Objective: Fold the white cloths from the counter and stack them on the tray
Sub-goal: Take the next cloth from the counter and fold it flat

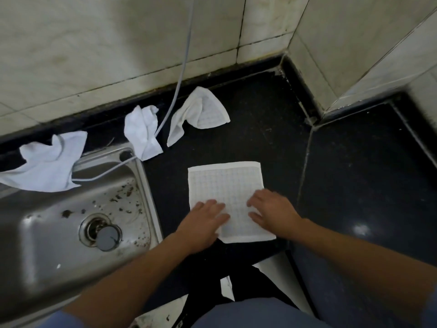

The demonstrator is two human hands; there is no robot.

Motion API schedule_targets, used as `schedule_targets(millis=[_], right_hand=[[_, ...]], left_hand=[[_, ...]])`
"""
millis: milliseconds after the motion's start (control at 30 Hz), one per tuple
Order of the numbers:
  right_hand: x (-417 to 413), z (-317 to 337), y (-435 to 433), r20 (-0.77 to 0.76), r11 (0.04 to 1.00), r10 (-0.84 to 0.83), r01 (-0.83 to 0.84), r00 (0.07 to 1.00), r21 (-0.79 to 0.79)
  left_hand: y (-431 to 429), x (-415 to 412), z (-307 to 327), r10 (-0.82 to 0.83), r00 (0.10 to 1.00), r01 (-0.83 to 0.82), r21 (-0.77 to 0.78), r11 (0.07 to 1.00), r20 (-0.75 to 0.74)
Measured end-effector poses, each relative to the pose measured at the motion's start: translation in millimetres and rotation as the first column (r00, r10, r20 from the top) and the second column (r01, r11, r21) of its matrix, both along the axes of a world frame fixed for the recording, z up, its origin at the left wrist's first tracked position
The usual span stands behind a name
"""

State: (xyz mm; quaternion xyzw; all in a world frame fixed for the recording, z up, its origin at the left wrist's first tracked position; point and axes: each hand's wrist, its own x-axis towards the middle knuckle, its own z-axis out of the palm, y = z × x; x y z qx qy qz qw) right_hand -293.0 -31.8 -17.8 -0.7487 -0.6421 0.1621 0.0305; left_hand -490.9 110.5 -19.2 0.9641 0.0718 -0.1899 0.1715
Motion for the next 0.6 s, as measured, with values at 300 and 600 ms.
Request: schedule_targets(millis=[300,600], right_hand=[[-50.5,-21.9,-60.8,0.054,0.991,-0.027,0.034,0.998,-0.131],[-45.0,-19.2,-70.0,0.023,0.991,-0.017,0.020,1.000,-0.134]], left_hand=[[-17.4,-34.8,-15.7,0.006,0.989,-0.023,0.119,0.993,0.146],[-16.8,-72.9,-14.3,0.227,0.971,-0.213,-0.156,0.965,0.078]])
